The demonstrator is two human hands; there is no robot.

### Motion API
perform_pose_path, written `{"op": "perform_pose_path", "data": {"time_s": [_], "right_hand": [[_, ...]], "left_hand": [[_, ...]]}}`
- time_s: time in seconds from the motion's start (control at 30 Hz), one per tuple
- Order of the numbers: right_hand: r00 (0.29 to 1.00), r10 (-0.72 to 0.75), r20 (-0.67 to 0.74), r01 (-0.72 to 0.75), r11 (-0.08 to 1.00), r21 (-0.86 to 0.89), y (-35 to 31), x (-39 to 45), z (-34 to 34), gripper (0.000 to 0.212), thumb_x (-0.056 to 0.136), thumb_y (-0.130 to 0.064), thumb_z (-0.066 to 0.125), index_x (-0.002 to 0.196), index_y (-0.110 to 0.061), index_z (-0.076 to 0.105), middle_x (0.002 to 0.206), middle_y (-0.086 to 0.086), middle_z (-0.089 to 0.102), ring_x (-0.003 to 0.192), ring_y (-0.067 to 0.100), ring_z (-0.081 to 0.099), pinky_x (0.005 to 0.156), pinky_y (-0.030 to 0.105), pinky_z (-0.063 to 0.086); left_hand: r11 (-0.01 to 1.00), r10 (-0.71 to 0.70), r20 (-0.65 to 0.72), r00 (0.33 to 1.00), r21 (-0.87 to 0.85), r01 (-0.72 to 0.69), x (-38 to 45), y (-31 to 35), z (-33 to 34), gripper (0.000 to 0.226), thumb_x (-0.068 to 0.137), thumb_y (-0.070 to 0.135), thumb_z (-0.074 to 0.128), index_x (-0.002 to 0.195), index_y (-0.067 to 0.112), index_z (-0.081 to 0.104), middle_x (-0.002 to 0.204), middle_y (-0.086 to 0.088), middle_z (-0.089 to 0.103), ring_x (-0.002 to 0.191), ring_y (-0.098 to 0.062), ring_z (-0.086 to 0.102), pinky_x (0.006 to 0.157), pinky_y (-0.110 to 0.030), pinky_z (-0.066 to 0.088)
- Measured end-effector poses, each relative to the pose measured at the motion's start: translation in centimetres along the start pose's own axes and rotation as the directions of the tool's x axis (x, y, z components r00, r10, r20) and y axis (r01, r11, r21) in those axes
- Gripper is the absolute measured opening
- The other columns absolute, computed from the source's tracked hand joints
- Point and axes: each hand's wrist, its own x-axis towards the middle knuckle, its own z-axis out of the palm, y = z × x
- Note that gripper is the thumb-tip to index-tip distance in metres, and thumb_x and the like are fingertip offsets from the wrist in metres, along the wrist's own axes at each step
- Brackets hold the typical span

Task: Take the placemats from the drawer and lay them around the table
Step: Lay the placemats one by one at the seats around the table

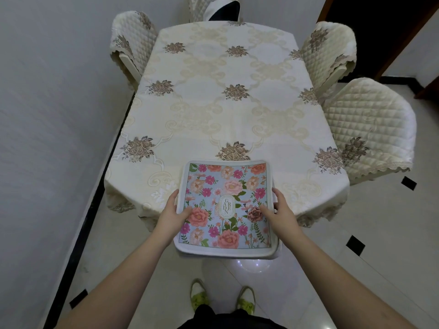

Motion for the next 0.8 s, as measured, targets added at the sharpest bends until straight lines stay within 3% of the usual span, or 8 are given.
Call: {"op": "perform_pose_path", "data": {"time_s": [0.13,0.23,0.33,0.47,0.6,0.8], "right_hand": [[1.0,0.019,0.013,-0.018,1.0,-0.018,0.8,0.3,0.2,0.066,0.096,-0.019,0.057,0.151,-0.033,0.022,0.119,-0.002,0.067,0.094,0.016,0.07,0.074,0.037,0.061],[1.0,-0.014,0.003,0.014,1.0,0.004,0.9,-0.2,-0.5,0.065,0.096,-0.02,0.059,0.15,-0.034,0.025,0.116,-0.001,0.069,0.092,0.015,0.071,0.083,0.044,0.059],[1.0,-0.027,-0.003,0.027,0.996,0.085,0.4,-0.9,-1.9,0.065,0.095,-0.023,0.062,0.149,-0.037,0.027,0.105,-0.003,0.071,0.082,0.013,0.074,0.077,0.041,0.061],[0.998,-0.056,-0.022,0.059,0.978,0.198,0.1,-2.1,-4.4,0.063,0.093,-0.027,0.066,0.143,-0.043,0.034,0.105,0.001,0.072,0.081,0.016,0.075,0.075,0.043,0.061],[0.996,-0.082,-0.046,0.092,0.945,0.315,0.3,-3.4,-7.1,0.06,0.09,-0.026,0.07,0.138,-0.048,0.04,0.112,0.003,0.068,0.088,0.022,0.074,0.075,0.049,0.061],[0.989,-0.121,-0.086,0.145,0.911,0.385,0.4,-5.5,-11.9,0.059,0.091,-0.022,0.068,0.138,-0.046,0.041,0.111,0.001,0.069,0.092,0.022,0.074,0.075,0.051,0.06]], "left_hand": [[0.996,0.047,-0.012,0.999,0.075,-0.046,0.0,0.4,0.2,0.067,0.095,0.017,0.063,0.152,0.026,0.028,0.12,-0.001,0.066,0.086,-0.02,0.071,0.061,-0.035,0.06],[0.998,0.059,-0.01,0.998,0.036,-0.059,-0.7,1.1,-0.1,0.066,0.096,0.015,0.064,0.151,0.03,0.03,0.119,-0.005,0.068,0.087,-0.016,0.072,0.056,-0.027,0.058],[0.996,0.094,-0.01,0.996,-0.009,-0.094,-1.7,2.3,-0.5,0.063,0.096,0.016,0.064,0.146,0.039,0.035,0.108,-0.001,0.072,0.08,-0.012,0.074,0.056,-0.024,0.057],[0.99,0.132,0.001,0.991,-0.051,-0.132,-2.9,3.7,-0.3,0.062,0.095,0.018,0.066,0.142,0.045,0.037,0.103,0.0,0.075,0.084,-0.018,0.075,0.065,-0.034,0.061],[0.979,0.196,0.023,0.98,-0.061,-0.194,-4.2,5.4,0.8,0.06,0.093,0.017,0.068,0.138,0.046,0.04,0.113,0.004,0.071,0.092,-0.016,0.074,0.072,-0.041,0.062],[0.961,0.275,0.099,0.956,0.002,-0.276,-6.2,9.0,3.2,0.068,0.093,0.023,0.068,0.145,0.047,0.032,0.124,0.018,0.062,0.104,-0.007,0.069,0.076,-0.034,0.062]]}}
